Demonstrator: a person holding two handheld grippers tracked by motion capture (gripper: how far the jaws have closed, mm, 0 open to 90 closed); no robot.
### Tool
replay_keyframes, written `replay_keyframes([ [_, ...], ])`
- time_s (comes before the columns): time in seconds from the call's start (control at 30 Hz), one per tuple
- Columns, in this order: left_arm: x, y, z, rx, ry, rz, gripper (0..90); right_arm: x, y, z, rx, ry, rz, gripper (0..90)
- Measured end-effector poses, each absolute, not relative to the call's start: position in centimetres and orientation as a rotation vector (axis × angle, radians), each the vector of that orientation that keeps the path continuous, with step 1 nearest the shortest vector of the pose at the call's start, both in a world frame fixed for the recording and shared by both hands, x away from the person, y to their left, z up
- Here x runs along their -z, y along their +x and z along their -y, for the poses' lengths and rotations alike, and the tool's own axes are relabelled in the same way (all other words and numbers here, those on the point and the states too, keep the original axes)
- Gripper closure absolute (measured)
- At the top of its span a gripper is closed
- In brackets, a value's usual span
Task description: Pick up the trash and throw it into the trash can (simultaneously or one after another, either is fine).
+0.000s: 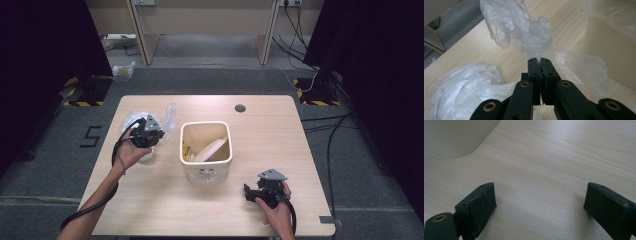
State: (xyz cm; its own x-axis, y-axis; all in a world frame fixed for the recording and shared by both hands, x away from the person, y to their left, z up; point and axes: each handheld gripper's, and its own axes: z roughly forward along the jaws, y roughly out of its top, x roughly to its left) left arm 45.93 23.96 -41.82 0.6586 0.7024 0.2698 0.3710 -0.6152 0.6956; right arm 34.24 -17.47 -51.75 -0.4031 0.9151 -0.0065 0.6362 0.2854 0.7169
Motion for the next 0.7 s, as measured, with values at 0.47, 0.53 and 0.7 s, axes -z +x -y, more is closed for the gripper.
replay_keyframes([
  [0.47, 36.6, 42.2, -23.9, -0.674, 2.216, -0.669, 86.9, 51.8, 34.2, 17.5, -0.898, 1.392, -2.142, 10.6],
  [0.53, 36.0, 41.6, -23.8, -0.663, 2.201, -0.643, 86.9, 51.8, 34.2, 17.5, -0.898, 1.392, -2.142, 10.6],
  [0.7, 35.0, 40.8, -23.1, -0.603, 2.184, -0.596, 86.9, 51.8, 34.2, 17.5, -0.899, 1.391, -2.141, 10.6],
])
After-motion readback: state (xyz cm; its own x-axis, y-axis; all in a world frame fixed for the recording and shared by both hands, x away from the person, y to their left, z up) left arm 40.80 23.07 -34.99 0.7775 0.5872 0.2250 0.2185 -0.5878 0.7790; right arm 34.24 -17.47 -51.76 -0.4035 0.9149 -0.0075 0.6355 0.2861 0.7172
